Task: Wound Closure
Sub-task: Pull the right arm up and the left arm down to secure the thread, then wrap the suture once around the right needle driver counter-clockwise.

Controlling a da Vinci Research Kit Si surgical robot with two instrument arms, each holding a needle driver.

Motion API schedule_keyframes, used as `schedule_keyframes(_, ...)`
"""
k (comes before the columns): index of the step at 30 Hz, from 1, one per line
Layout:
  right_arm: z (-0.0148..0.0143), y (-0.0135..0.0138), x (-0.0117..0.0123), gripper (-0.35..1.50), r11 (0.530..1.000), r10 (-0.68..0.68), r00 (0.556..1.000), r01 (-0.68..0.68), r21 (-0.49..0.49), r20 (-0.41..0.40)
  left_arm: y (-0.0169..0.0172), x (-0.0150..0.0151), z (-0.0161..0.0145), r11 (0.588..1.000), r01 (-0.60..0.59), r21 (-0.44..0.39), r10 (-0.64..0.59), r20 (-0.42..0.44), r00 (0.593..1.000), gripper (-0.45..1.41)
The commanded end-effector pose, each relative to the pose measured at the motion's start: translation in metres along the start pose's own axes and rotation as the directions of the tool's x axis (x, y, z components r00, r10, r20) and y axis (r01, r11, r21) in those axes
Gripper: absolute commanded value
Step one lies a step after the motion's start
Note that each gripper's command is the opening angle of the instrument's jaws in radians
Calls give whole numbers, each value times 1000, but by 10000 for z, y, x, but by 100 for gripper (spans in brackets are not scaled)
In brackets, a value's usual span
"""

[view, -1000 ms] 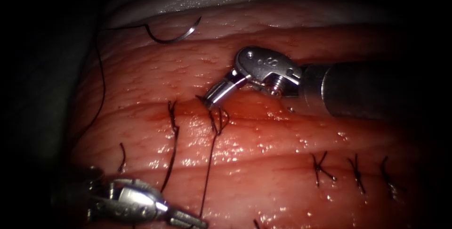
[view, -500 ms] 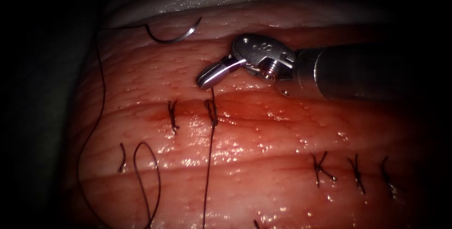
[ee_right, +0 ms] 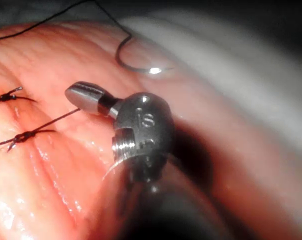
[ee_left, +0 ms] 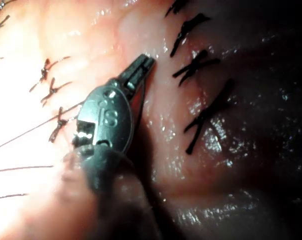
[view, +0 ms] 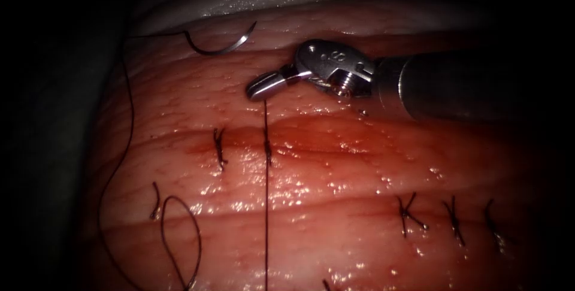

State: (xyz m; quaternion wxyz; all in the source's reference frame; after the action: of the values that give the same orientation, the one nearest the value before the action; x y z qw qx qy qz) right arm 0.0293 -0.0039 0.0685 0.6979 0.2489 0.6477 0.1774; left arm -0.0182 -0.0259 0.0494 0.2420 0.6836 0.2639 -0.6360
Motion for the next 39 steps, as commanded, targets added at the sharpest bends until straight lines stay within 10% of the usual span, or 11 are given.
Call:
schedule_keyframes(1,5,10,-3,-35,999,-17,1000,17,-30,8,-1,-8,8,1000,7,-3,-7,-1,1000,-45)
schedule_keyframes(17,4,1,0,-35,988,-36,999,36,-153,-2,-10,-14,9,1000,17,-9,-17,0,1000,-45)
schedule_keyframes(20,1,-12,9,94,984,-61,996,49,-171,-66,-20,-7,-6,999,29,29,-30,17,999,-45)
schedule_keyframes(22,-4,-17,15,121,981,-91,991,73,-180,-96,-31,0,-21,998,15,61,-16,32,999,-45)
schedule_keyframes(39,-51,-83,39,108,916,-263,963,233,-328,-51,-122,39,-174,946,-102,306,63,135,989,-45)
